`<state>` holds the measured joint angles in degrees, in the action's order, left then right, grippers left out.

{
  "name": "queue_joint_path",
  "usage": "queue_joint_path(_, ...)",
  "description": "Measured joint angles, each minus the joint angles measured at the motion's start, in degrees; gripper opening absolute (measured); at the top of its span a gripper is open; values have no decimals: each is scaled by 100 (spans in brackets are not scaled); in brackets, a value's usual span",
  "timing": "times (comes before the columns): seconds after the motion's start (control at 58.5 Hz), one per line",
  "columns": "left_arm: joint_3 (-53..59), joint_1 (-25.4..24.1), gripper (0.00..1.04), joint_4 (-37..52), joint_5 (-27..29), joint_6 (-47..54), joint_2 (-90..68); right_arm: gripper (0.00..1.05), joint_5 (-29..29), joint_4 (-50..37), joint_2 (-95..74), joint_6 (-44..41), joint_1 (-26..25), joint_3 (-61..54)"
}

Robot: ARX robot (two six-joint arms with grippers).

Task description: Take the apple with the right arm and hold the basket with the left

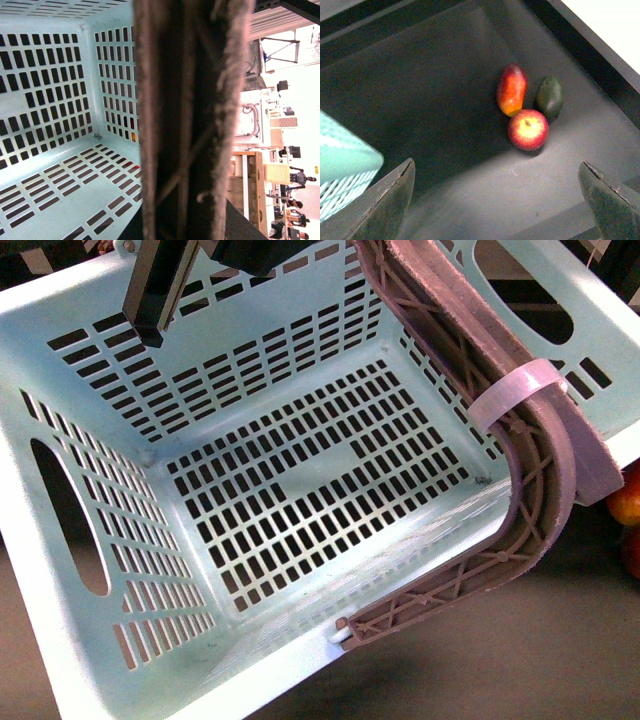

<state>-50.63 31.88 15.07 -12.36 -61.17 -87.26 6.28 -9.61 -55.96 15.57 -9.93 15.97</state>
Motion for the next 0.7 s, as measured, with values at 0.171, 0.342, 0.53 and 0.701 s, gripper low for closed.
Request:
queue_joint_path(0.171, 0, -2, 6, 0, 28, 2, 0, 96, 170, -1580, -2970, -221, -374, 691)
queue_joint_path(0.342, 0, 0, 6, 0, -2, 0, -2, 96, 153, -1963, -4927, -334, -629, 1408)
queue_joint_path(0.53, 0, 0, 6, 0, 0, 0, 0, 96, 166, -2153, -6129, -363, -772, 1943)
queue_joint_path(0.701, 0, 0, 6, 0, 15, 2, 0, 96, 96, -2238, -6795, -361, -748, 2347)
